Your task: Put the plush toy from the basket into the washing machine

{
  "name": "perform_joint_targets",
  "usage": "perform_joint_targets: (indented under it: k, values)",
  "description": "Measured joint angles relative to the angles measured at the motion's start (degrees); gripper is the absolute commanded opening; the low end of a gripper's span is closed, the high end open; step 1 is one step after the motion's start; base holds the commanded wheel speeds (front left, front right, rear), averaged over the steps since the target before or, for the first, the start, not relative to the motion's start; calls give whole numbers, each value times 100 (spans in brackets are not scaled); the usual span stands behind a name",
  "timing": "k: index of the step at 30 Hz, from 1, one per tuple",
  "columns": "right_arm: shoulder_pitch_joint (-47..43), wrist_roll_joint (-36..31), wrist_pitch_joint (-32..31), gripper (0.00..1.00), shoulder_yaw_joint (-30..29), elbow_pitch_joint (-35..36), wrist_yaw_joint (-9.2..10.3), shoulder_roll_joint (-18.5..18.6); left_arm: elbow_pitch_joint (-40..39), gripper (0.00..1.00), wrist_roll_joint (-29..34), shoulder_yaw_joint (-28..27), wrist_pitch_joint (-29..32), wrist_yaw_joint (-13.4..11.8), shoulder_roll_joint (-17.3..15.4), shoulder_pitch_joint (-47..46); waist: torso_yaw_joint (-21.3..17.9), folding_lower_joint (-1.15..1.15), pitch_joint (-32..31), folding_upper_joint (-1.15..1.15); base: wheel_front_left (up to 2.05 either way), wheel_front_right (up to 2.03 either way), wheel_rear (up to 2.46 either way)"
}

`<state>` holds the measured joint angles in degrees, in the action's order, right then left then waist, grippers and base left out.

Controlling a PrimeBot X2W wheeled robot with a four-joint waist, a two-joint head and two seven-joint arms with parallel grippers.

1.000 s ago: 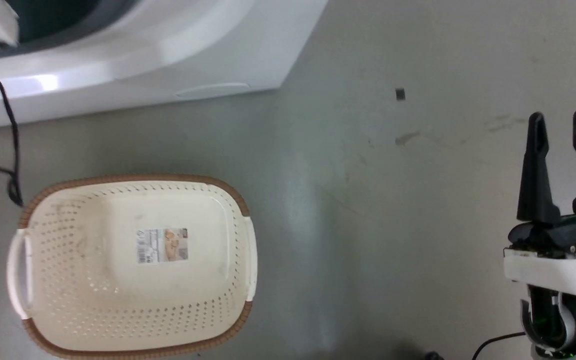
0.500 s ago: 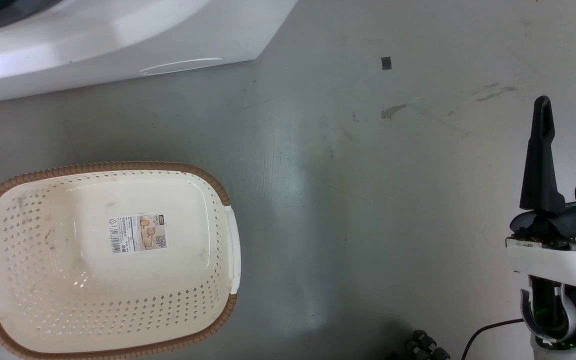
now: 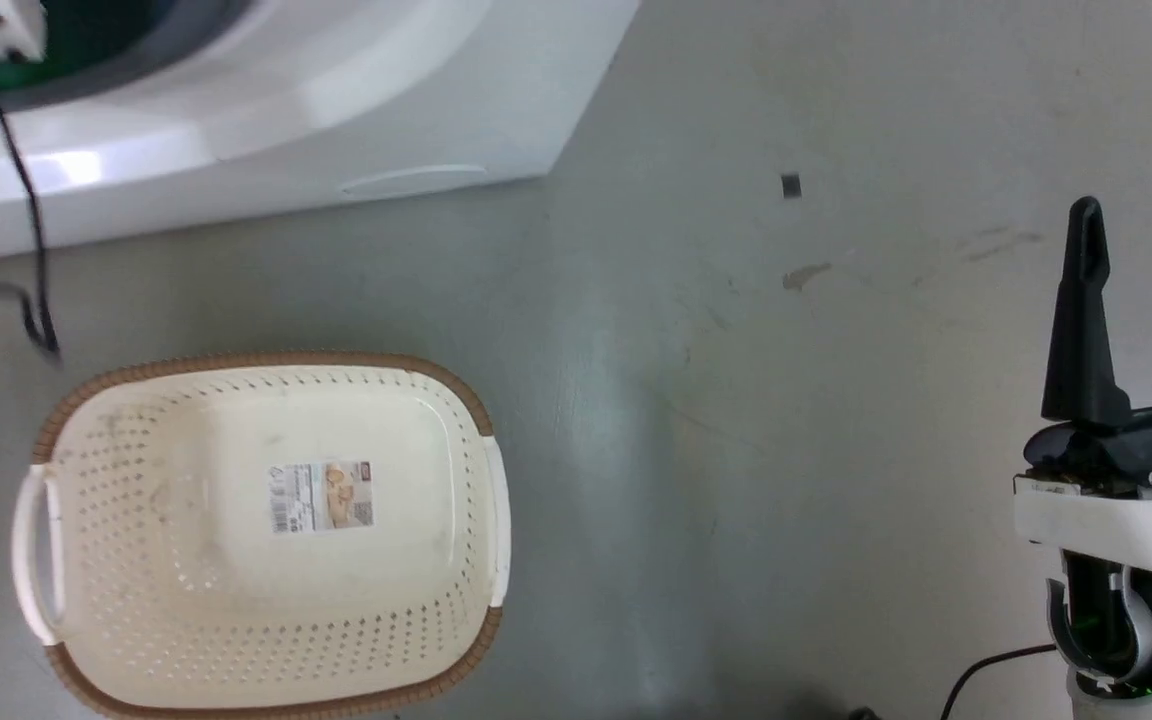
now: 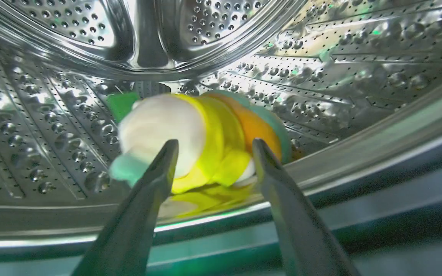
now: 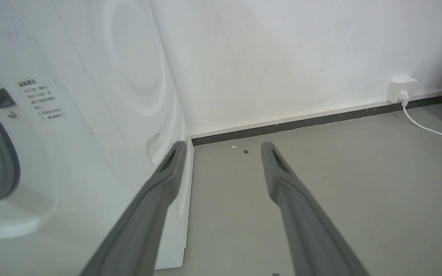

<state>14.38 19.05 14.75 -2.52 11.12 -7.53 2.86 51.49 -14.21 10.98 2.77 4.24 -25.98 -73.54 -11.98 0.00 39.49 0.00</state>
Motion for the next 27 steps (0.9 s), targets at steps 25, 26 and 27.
perform_joint_targets:
  k: [25, 26, 27]
  values:
    - [-1459, -499, 1, 100, -270, -181, 1, 1, -2658, 100, -293, -185, -1748, -270, 1396, 3985, 1175, -1, -2803, 0, 0, 0, 0]
    - [-1518, -499, 0, 100, -271, -182, 1, 1, -2915, 100, -257, -223, -1747, -318, 1441, 4247, 1223, -1, -2884, 0, 0, 0, 0]
    - [-1577, -499, 0, 100, -272, -185, 1, 1, -3176, 100, -222, -249, -1748, -368, 1477, 4521, 1268, -1, -2965, 0, 0, 0, 0]
